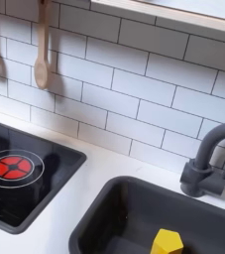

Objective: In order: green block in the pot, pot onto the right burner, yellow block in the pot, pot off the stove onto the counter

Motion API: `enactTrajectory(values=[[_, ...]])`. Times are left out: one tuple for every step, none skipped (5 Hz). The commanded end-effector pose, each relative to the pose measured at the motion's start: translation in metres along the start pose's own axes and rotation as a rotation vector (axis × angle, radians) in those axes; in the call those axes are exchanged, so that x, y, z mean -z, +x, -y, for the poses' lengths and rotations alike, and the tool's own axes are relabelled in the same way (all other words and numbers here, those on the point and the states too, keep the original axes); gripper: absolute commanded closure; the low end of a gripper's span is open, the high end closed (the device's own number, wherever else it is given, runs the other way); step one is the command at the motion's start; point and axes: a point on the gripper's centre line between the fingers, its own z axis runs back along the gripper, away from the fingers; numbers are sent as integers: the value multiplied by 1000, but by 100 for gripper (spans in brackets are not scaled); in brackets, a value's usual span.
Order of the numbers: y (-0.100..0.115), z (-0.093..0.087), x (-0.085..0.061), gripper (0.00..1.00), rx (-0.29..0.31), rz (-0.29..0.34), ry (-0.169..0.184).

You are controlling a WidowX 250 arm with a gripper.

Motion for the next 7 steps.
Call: enactTrajectory(values=[[5,11,19,0,7,-33,-10],[5,16,28,0,15,-56,-14],[1,15,36,0,17,-89,-15],[0,13,38,0,20,-94,-17],[-1,13,39,0,30,-98,-17],[-3,13,39,29,28,-103,-24],[-6,14,39,100,33,-107,-25]])
